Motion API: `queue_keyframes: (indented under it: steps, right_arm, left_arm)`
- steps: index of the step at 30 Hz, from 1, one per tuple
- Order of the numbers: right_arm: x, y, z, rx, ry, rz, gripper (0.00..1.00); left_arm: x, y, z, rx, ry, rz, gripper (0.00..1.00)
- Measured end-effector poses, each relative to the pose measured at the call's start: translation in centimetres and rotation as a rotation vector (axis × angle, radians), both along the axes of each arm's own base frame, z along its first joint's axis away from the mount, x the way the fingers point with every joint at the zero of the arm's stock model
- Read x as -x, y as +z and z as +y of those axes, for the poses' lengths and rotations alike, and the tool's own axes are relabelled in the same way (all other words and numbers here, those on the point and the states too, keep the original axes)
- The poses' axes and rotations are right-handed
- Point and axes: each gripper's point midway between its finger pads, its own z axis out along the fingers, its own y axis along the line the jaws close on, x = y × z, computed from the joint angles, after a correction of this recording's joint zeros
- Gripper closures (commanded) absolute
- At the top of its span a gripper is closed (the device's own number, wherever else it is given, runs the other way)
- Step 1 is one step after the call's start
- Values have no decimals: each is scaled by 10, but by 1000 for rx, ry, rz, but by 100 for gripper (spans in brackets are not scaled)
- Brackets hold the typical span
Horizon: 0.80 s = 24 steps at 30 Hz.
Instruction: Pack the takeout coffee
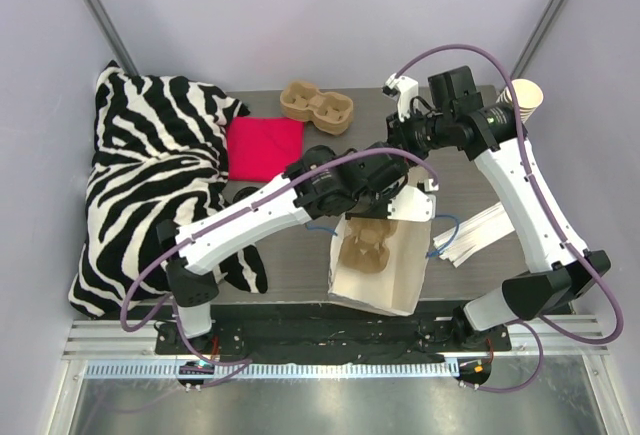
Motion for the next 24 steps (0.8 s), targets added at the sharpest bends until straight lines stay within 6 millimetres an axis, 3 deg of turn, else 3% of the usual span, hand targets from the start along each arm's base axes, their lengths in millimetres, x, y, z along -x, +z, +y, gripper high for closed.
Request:
queue_keyframes:
  steps: [3, 12, 24]
  right_arm:
    - [3, -2, 1, -9, 10, 7, 99]
    - [2, -11, 6, -26, 27, 19, 99]
    - [1, -17, 7, -28, 32, 26, 99]
  left_arm:
    - [5, -18, -3, -29, -14, 48, 99]
    - [12, -46, -16, -51, -39, 137, 95]
    - [-6, -87, -5, -115, 7, 216, 93]
